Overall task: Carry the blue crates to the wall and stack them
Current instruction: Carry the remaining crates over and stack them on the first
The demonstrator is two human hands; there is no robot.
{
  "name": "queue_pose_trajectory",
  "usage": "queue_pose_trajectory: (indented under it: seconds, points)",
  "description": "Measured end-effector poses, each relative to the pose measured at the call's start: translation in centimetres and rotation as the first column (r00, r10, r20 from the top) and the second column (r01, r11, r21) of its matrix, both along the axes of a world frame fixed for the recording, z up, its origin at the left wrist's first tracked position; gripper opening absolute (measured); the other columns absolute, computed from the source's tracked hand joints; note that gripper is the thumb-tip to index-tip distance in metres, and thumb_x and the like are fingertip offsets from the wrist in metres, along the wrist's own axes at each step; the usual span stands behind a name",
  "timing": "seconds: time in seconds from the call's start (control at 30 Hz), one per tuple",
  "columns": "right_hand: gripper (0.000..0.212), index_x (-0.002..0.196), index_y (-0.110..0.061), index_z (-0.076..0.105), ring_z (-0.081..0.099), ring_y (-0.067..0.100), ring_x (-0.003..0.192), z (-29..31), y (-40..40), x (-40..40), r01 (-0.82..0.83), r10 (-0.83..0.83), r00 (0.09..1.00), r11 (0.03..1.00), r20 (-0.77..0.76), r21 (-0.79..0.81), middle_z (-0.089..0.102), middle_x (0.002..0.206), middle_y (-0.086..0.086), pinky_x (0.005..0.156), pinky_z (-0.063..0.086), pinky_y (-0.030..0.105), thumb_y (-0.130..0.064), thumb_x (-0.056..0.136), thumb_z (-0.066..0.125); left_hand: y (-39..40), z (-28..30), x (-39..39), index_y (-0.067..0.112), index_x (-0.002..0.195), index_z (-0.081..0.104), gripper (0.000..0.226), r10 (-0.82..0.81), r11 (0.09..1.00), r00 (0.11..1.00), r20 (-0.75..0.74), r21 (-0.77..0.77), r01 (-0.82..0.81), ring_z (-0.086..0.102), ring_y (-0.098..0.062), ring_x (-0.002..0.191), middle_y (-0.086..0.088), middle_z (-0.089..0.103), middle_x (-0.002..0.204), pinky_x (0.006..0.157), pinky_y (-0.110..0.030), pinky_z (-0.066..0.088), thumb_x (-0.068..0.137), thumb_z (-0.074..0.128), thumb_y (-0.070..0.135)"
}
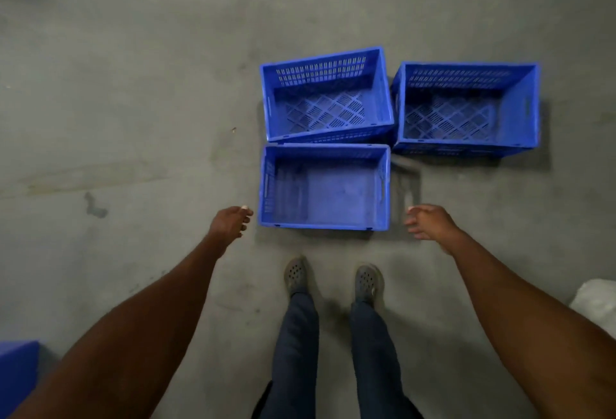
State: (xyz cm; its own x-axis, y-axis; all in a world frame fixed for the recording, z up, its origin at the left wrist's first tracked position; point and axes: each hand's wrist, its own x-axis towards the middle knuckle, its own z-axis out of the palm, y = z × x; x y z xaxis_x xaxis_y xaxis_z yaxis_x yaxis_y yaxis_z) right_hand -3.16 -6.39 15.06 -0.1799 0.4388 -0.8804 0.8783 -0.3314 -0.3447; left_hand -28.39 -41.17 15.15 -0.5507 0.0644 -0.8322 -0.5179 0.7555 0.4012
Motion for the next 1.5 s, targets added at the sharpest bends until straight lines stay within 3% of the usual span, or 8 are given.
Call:
queue_pose_trajectory:
  seconds: [0.2, 0.33, 0.5, 0.6, 0.73, 0.83, 1.13, 1.5]
  points:
    - [0.028, 0.105, -0.012, 0.066, 0.057, 0.024, 0.072, -18.1, 3.0, -3.9, -0.113, 0.107, 0.989, 0.992, 0.105, 0.05, 0.067, 0.102, 0.016, 0.071, 0.05, 0.034, -0.033, 0.095, 0.052, 0.8, -18.5, -6.8, 0.011, 0.098, 0.071, 0.029, -0.133, 0.984, 0.989, -0.069, -0.127, 0.124, 0.059, -0.027, 0.084, -0.02, 0.069, 0.106, 0.078, -0.036, 0.045, 0.096, 0.054, 0.035]
    - [0.052, 0.124, 0.002, 0.061, 0.056, 0.038, 0.115, -27.5, 4.6, -5.9, -0.24, 0.203, 0.96, 0.953, 0.195, 0.187, 0.058, 0.13, 0.026, 0.098, 0.041, 0.039, -0.04, 0.1, 0.042, 2.8, -27.4, -9.0, 0.009, 0.096, 0.062, 0.033, -0.272, 0.951, 0.954, -0.124, -0.184, 0.248, 0.05, -0.022, 0.084, -0.018, 0.059, 0.091, 0.074, -0.032, 0.037, 0.102, 0.045, 0.036]
    - [0.063, 0.128, 0.004, 0.056, 0.05, 0.042, 0.123, -35.3, 5.6, -7.2, -0.159, 0.097, 0.971, 0.946, 0.218, 0.284, 0.052, 0.135, 0.029, 0.101, 0.037, 0.038, -0.046, 0.101, 0.031, 2.9, -35.6, -11.0, 0.004, 0.085, 0.062, 0.054, -0.186, 0.974, 0.965, -0.183, -0.16, 0.158, 0.055, -0.024, 0.079, -0.02, 0.063, 0.086, 0.07, -0.036, 0.045, 0.102, 0.034, 0.048]
    - [0.075, 0.118, -0.002, 0.063, 0.058, 0.042, 0.111, -39.2, 6.3, -6.4, -0.044, -0.019, 0.98, 0.95, 0.196, 0.31, 0.061, 0.124, 0.026, 0.097, 0.044, 0.043, -0.063, 0.091, 0.028, 2.8, -39.2, -11.7, 0.008, 0.092, 0.066, 0.071, -0.037, 0.995, 0.992, -0.117, -0.099, 0.025, 0.066, -0.031, 0.079, -0.019, 0.07, 0.092, 0.081, -0.047, 0.056, 0.091, 0.028, 0.068]
    - [0.066, 0.085, -0.014, 0.059, 0.06, 0.023, 0.057, -40.6, 5.8, -6.4, 0.245, -0.246, 0.969, 0.967, 0.005, 0.072, 0.063, 0.075, 0.009, 0.054, 0.052, 0.029, -0.071, 0.09, 0.024, 4.6, -39.5, -11.1, 0.011, 0.091, 0.055, 0.059, 0.173, 0.983, 0.984, 0.047, 0.054, -0.175, 0.051, -0.02, 0.055, -0.007, 0.055, 0.072, 0.052, -0.03, 0.043, 0.099, 0.026, 0.062]
    - [0.061, 0.077, -0.017, 0.054, 0.048, 0.013, 0.038, -39.9, 5.3, -6.8, 0.325, -0.323, 0.945, 0.944, -0.052, 0.052, 0.056, 0.053, 0.0, 0.043, 0.043, 0.021, -0.071, 0.091, 0.027, 4.4, -39.9, -11.0, 0.014, 0.079, 0.052, 0.057, 0.198, 0.977, 0.98, 0.012, 0.08, -0.198, 0.042, -0.017, 0.048, -0.002, 0.048, 0.063, 0.046, -0.027, 0.039, 0.097, 0.033, 0.065]
    - [0.058, 0.07, -0.019, 0.051, 0.037, 0.013, 0.039, -30.6, 3.3, -5.6, 0.364, -0.357, 0.929, 0.93, -0.101, 0.059, 0.043, 0.06, 0.003, 0.04, 0.037, 0.022, -0.072, 0.086, 0.035, 2.0, -29.6, -9.5, 0.015, 0.076, 0.051, 0.054, 0.187, 0.982, 0.98, -0.074, 0.053, -0.183, 0.04, -0.018, 0.046, -0.002, 0.045, 0.062, 0.049, -0.031, 0.04, 0.098, 0.036, 0.062]
    - [0.055, 0.08, -0.013, 0.06, 0.041, 0.02, 0.046, 1.1, 3.6, -1.0, 0.343, -0.328, 0.921, 0.938, -0.209, 0.041, 0.048, 0.061, 0.007, 0.046, 0.039, 0.029, -0.065, 0.088, 0.047, 0.4, 3.6, -4.6, 0.011, 0.077, 0.058, 0.05, 0.173, 0.978, 0.972, -0.16, 0.147, -0.15, 0.044, -0.018, 0.045, -0.005, 0.052, 0.063, 0.052, -0.03, 0.042, 0.098, 0.044, 0.055]
